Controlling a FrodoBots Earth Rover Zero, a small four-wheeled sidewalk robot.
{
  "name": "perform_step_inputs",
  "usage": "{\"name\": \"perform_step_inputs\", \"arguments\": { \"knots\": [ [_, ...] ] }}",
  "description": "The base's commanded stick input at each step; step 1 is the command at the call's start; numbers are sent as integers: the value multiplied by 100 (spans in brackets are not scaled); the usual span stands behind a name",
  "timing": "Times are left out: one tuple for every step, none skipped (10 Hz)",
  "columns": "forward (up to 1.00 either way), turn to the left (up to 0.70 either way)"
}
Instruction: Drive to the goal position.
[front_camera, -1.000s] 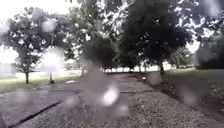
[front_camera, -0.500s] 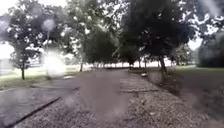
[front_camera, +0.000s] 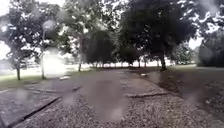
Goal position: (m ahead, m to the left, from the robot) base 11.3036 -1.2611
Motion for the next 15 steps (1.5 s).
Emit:
{"name": "perform_step_inputs", "arguments": {
  "knots": [
    [70, 0],
    [70, 0],
    [70, 0],
    [70, 0],
    [70, 0],
    [70, 0],
    [70, 0],
    [70, 0],
    [70, 0],
    [70, 0],
    [70, 0],
    [70, 0],
    [70, 0],
    [70, 0],
    [70, 0]
  ]
}}
